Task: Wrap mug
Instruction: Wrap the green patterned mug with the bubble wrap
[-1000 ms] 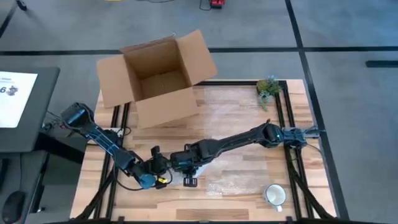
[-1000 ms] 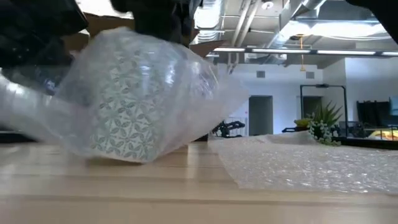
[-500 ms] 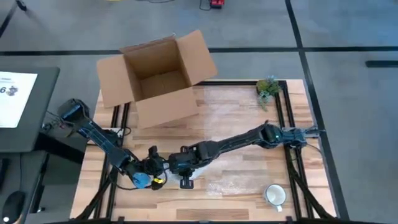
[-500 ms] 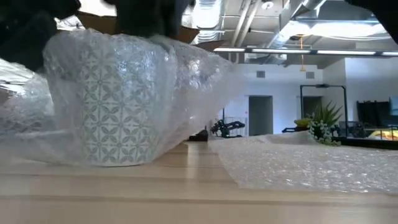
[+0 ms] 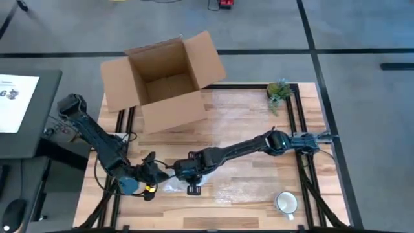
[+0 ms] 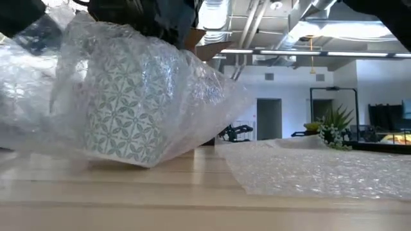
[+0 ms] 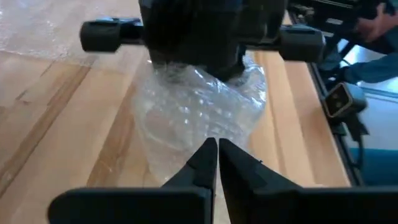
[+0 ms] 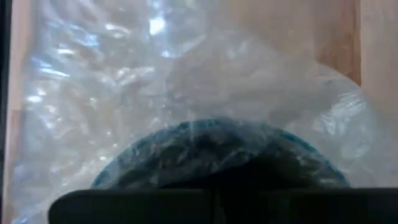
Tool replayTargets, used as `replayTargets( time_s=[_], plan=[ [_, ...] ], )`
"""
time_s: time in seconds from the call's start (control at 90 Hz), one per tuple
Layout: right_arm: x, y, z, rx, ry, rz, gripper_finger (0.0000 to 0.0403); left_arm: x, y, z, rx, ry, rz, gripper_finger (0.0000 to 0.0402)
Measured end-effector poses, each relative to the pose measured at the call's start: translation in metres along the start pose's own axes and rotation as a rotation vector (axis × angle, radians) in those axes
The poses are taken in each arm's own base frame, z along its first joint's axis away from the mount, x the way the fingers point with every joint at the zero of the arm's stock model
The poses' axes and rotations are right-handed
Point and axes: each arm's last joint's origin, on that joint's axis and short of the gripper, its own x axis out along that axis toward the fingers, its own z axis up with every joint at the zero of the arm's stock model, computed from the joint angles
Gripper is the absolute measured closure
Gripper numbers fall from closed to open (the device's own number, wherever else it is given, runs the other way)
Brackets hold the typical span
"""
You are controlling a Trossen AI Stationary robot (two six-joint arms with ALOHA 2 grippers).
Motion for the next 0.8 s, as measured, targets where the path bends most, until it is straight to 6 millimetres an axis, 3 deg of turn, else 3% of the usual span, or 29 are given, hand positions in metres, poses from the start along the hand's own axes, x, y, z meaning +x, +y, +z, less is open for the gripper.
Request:
replayTargets(
  time_s=[0.178, 0.322, 0.489, 0.633, 0.8],
  plan=[
    [-0.036, 0.009, 0.007, -0.013, -0.035, 0.014, 0.0403, -0.004, -0.001, -0.005, -0.002, 0.024, -0.005, 0.0402],
    [-0.046, 0.015, 0.009, -0.026, -0.066, 0.019, 0.0403, -0.004, -0.001, -0.006, -0.003, 0.025, 0.002, 0.0402],
    [-0.055, 0.027, 0.023, -0.098, -0.232, 0.064, 0.0403, -0.004, -0.001, -0.005, -0.002, 0.018, 0.007, 0.0402],
    [-0.041, 0.029, 0.025, -0.119, -0.266, 0.075, 0.0403, -0.004, -0.001, -0.005, -0.001, 0.012, 0.013, 0.0402],
    [-0.01, 0.02, 0.018, -0.106, -0.184, 0.06, 0.0403, -0.004, 0.0, -0.005, -0.003, 0.002, 0.023, 0.0402]
  ],
)
